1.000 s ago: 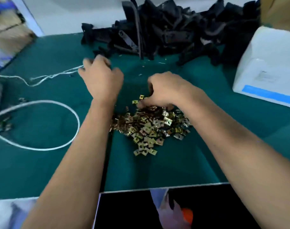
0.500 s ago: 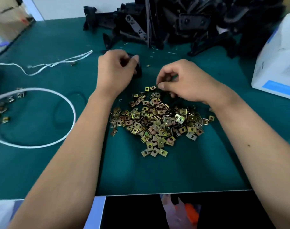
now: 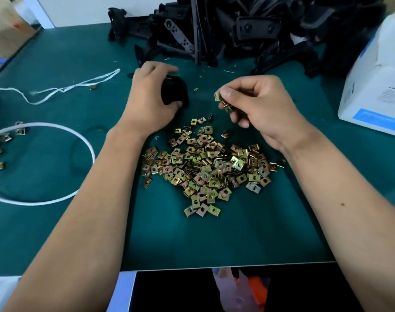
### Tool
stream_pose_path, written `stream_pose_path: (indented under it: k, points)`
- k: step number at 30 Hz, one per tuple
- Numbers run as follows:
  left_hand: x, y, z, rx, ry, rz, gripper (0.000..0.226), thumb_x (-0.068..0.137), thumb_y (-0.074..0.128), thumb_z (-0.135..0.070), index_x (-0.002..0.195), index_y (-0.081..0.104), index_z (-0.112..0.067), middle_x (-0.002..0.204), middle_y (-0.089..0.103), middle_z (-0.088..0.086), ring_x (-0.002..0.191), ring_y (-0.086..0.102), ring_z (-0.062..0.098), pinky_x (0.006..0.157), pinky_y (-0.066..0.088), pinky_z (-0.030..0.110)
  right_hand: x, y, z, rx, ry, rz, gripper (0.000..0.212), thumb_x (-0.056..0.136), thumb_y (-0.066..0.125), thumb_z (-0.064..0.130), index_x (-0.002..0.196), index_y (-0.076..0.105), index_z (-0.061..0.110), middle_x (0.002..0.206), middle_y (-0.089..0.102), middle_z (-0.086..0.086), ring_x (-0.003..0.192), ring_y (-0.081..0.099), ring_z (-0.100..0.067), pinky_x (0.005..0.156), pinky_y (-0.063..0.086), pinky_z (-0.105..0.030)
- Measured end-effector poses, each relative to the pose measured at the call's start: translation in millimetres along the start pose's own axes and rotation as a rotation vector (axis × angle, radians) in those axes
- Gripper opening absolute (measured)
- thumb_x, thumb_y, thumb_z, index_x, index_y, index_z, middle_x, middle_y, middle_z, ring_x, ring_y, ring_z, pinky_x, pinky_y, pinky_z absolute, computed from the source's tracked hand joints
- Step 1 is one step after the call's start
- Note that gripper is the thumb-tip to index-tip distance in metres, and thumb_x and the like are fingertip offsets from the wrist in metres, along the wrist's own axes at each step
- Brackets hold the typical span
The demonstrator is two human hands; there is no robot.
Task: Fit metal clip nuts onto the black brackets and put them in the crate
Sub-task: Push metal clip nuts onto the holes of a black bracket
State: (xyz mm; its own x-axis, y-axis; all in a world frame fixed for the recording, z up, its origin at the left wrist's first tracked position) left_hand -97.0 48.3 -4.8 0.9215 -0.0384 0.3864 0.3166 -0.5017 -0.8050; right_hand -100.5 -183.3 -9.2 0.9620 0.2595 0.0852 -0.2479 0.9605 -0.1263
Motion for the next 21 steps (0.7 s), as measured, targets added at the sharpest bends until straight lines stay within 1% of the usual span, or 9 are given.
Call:
stream_pose_path:
  k: [4, 7, 9, 12, 13, 15, 18, 19, 21]
  points:
    - [-0.3, -2.1, 1.4, -0.006, -0.03, 0.023, 0.068, 0.074, 0.091, -0.024, 0.136, 0.062, -0.016, 0.134, 0.056, 0.007, 0.125, 0.051, 0.027, 0.103, 0.049, 0.045, 1.3, -4.5, -2.0, 0.04, 0.011, -0.033, 0.011, 0.098, 0.07, 0.019, 0.098, 0.079, 0.014, 0.079, 0.075, -0.004, 0.055, 0.056, -0.011, 0.043, 0.036, -0.018]
    - [-0.4, -3.9, 0.3, -0.03, 0.005, 0.046, 0.065, 0.074, 0.086, -0.012, 0.135, 0.064, -0.016, 0.133, 0.057, 0.009, 0.125, 0.053, 0.026, 0.106, 0.048, 0.043, 1.3, -4.5, -3.1, 0.058, 0.012, -0.033, 0.012, 0.099, 0.067, 0.014, 0.1, 0.078, 0.01, 0.079, 0.075, -0.005, 0.058, 0.056, -0.011, 0.045, 0.038, -0.018]
    - [-1.9, -2.6, -0.3, -0.047, 0.011, 0.053, 0.065, 0.073, 0.078, -0.001, 0.135, 0.063, -0.015, 0.134, 0.054, 0.009, 0.126, 0.052, 0.024, 0.108, 0.047, 0.036, 1.8, -4.0, -3.8, 0.105, 0.02, -0.026, 0.016, 0.101, 0.061, 0.006, 0.103, 0.077, 0.006, 0.081, 0.074, -0.007, 0.062, 0.057, -0.011, 0.048, 0.041, -0.019]
    - [-3.3, -1.2, -1.3, -0.044, 0.004, 0.033, 0.066, 0.071, 0.071, 0.006, 0.133, 0.064, -0.014, 0.133, 0.053, 0.007, 0.125, 0.052, 0.021, 0.103, 0.044, 0.024, 2.3, -3.7, -3.6, 0.154, 0.053, -0.011, 0.022, 0.101, 0.057, -0.003, 0.11, 0.076, 0.004, 0.087, 0.073, -0.01, 0.069, 0.06, -0.011, 0.054, 0.045, -0.019]
    - [-3.5, -2.7, -2.8, -0.046, 0.011, 0.004, 0.065, 0.07, 0.07, 0.005, 0.132, 0.065, -0.013, 0.132, 0.054, 0.007, 0.124, 0.053, 0.021, 0.102, 0.045, 0.024, 2.4, -3.9, -3.5, 0.155, 0.058, -0.007, 0.023, 0.1, 0.057, -0.004, 0.111, 0.076, 0.004, 0.089, 0.074, -0.01, 0.071, 0.061, -0.011, 0.056, 0.047, -0.019]
    - [-4.5, -7.9, -7.9, -0.064, 0.044, -0.087, 0.059, 0.071, 0.065, 0.002, 0.129, 0.066, -0.011, 0.129, 0.058, 0.008, 0.121, 0.056, 0.021, 0.102, 0.049, 0.03, 2.5, -4.0, -3.4, 0.155, 0.06, 0.002, 0.025, 0.098, 0.059, -0.007, 0.111, 0.076, 0.005, 0.092, 0.074, -0.011, 0.073, 0.063, -0.011, 0.057, 0.048, -0.019]
    - [-5.3, -19.8, -16.5, -0.116, 0.09, -0.284, 0.051, 0.076, 0.058, -0.004, 0.127, 0.063, -0.006, 0.124, 0.063, 0.009, 0.117, 0.059, 0.02, 0.098, 0.053, 0.038, 2.4, -3.4, -3.5, 0.127, 0.052, 0.0, 0.023, 0.097, 0.063, -0.005, 0.111, 0.076, 0.007, 0.093, 0.076, -0.011, 0.072, 0.063, -0.011, 0.055, 0.048, -0.02]
    - [-5.3, -23.8, -18.1, -0.129, 0.094, -0.364, 0.047, 0.08, 0.057, -0.005, 0.127, 0.063, -0.004, 0.123, 0.064, 0.009, 0.116, 0.059, 0.018, 0.099, 0.053, 0.035, 2.5, -3.4, -3.7, 0.106, 0.043, -0.004, 0.021, 0.096, 0.065, -0.003, 0.112, 0.075, 0.007, 0.093, 0.077, -0.011, 0.07, 0.063, -0.011, 0.054, 0.047, -0.021]
    - [-5.1, -33.0, -19.7, -0.123, 0.105, -0.543, 0.035, 0.091, 0.059, -0.011, 0.124, 0.063, -0.001, 0.118, 0.067, 0.006, 0.11, 0.058, 0.007, 0.099, 0.048, 0.021, 2.8, -3.3, -4.3, 0.072, 0.03, -0.014, 0.018, 0.095, 0.068, 0.0, 0.112, 0.073, 0.006, 0.091, 0.078, -0.01, 0.068, 0.063, -0.011, 0.052, 0.047, -0.021]
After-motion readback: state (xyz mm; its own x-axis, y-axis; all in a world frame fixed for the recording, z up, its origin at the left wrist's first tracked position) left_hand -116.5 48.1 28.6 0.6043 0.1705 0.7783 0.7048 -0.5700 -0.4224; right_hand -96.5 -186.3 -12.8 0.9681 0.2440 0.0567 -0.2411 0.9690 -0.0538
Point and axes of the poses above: each hand's wrist, its own x-axis towards the middle knuckle, its own y-axis out of the palm, z = x × y, the point moved 3 cm from there along x, towards the middle knuckle
